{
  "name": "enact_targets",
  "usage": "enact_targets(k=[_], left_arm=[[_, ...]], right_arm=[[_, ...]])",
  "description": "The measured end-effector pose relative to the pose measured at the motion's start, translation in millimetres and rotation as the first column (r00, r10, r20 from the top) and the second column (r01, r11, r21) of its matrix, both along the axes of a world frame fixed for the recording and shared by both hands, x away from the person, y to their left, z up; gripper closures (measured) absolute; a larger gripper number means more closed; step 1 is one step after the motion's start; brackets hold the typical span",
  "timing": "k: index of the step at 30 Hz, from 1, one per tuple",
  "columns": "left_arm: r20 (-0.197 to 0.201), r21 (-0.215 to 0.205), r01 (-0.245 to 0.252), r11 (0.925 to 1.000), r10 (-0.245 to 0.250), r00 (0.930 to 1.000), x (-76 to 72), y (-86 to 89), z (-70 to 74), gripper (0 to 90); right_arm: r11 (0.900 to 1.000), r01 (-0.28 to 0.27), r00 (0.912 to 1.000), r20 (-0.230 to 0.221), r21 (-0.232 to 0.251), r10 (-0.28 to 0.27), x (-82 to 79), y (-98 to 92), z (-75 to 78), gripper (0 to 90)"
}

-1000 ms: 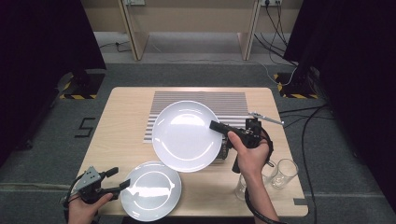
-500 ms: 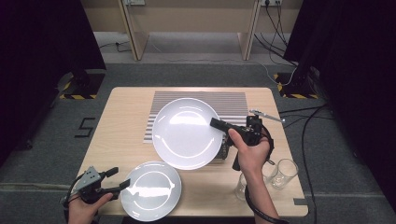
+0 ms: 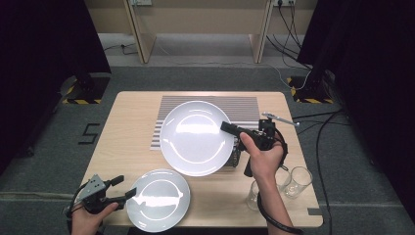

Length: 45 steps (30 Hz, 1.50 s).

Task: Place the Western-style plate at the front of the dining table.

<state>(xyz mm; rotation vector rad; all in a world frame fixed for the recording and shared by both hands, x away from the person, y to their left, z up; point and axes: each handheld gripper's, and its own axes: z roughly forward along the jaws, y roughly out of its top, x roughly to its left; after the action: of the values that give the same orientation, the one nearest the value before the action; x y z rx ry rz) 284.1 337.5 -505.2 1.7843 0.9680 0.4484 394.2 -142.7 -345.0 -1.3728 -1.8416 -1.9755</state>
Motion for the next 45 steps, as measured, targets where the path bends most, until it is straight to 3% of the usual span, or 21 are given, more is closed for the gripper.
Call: enact_targets(k=[45], left_arm=[[0.005, -0.004, -0.004, 1.0, 0.004, 1.0, -0.6, 0.4, 0.5, 24.2]], right_arm=[[1.0, 0.008, 1.0, 0.0, 0.026, -0.008, 14.1, -1.2, 11.7, 86.6]])
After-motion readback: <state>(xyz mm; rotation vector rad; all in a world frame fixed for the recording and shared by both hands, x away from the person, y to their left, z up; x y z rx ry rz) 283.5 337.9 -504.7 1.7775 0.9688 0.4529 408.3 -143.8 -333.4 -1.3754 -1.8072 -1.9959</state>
